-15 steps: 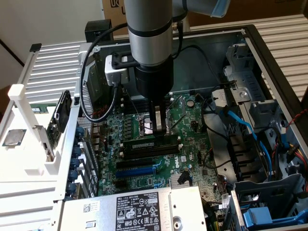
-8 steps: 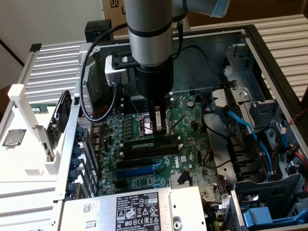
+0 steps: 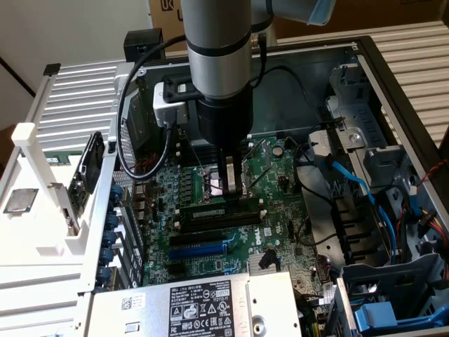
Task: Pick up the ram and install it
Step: 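Pick up the ram and move it above insertion slot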
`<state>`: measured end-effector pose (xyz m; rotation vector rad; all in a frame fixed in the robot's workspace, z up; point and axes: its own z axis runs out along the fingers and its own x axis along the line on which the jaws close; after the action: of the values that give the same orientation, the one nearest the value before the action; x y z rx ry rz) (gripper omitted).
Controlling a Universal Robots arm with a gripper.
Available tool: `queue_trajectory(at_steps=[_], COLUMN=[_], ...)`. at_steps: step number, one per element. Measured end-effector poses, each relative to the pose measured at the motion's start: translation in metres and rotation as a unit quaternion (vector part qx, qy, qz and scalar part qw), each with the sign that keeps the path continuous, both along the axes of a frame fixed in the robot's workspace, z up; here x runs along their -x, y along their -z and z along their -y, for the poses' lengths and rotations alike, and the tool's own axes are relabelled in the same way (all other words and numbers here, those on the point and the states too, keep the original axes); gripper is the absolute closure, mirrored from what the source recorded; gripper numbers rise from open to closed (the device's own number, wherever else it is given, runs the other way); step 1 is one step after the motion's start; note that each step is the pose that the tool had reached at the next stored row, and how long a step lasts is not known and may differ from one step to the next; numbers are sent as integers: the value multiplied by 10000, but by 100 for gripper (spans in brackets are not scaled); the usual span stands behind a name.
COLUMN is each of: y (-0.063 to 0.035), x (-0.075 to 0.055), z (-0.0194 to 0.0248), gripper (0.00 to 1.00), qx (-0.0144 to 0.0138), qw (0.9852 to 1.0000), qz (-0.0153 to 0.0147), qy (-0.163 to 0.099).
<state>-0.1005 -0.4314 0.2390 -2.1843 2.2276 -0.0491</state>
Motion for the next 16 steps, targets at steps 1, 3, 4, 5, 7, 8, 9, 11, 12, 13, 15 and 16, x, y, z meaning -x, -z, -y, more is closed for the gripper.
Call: queue_trajectory(at_steps=[1,3,4,5,7,8,9,11,12,13,15,16], y=[2,5,5,5,6,7,6,6,7,7,7,7], x=[1,4,4,4,4,4,4,4,4,4,4,4], z=[0,0,0,0,0,1,6,7,7,7,7,7], gripper=[88,88,88,88,88,88,88,88,88,88,88,88], qx=[0,1,1,1,0,-1,1,1,1,1,1,1], qw=[10000,10000,10000,10000,10000,10000,10000,10000,10000,10000,10000,10000], qz=[0,0,0,0,0,1,0,0,0,0,0,0], qy=[0,5,7,9,18,20,20,20,20,20,20,20])
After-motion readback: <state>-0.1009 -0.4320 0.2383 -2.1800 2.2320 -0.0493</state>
